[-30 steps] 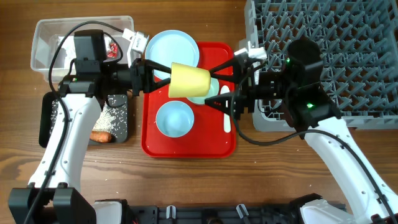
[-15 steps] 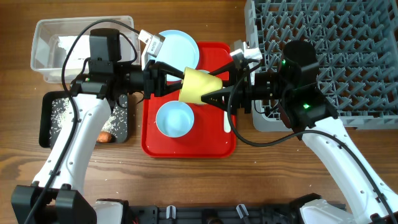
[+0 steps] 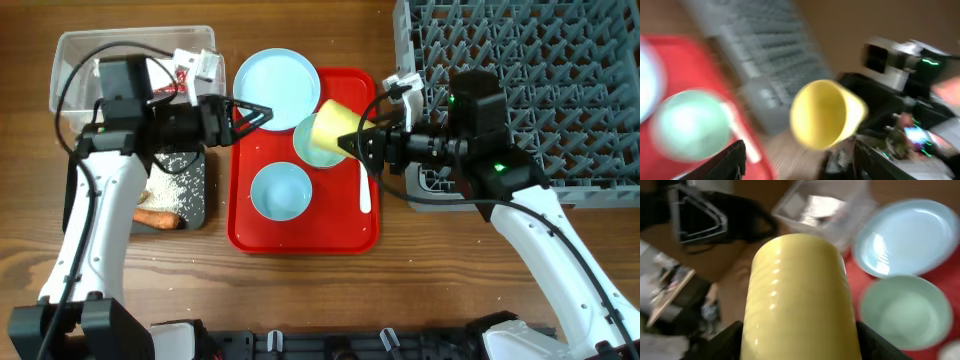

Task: Sort waste into correct bins and load items into the dishwasher rack
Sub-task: 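Carry the yellow cup with the right gripper and place it in the rack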

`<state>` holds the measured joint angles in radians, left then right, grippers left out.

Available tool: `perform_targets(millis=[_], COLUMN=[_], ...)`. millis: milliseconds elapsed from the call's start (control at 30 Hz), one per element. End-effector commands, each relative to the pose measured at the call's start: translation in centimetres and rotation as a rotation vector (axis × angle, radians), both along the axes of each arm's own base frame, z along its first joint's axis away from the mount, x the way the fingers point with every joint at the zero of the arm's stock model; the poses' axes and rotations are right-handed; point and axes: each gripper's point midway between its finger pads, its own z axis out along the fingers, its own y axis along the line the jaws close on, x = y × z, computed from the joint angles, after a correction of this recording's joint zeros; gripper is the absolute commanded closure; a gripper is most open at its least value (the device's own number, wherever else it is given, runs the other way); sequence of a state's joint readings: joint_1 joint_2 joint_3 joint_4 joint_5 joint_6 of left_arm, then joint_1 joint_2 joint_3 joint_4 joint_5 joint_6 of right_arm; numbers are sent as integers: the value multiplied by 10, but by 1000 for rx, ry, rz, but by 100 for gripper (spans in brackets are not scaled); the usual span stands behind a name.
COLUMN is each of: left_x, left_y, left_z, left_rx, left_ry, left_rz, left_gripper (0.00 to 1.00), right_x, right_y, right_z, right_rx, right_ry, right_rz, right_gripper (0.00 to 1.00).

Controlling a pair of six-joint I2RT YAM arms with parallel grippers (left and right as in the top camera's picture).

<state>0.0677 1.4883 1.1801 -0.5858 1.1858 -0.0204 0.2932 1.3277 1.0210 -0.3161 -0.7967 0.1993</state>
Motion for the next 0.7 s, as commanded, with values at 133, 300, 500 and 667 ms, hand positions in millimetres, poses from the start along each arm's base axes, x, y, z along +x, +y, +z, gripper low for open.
perform_targets(millis=[133, 300, 500, 667], left_x=[15, 9, 2, 1], left_y=[58, 68, 69, 71], left_z=[-70, -81, -87, -89], left_rx=[426, 489, 510, 523], left_ry=[171, 221, 254, 262], left_rz=[305, 332, 324, 329], left_gripper=[28, 30, 30, 29], right_x=[33, 18, 20, 22], right_y=[-86, -155, -184, -188], right_z=[17, 23, -40, -100], right_rx=[-417, -684, -792, -776], right_ry=[6, 104, 362, 591], right_rz=[-470, -746, -727, -589], right_gripper=[44, 45, 44, 46])
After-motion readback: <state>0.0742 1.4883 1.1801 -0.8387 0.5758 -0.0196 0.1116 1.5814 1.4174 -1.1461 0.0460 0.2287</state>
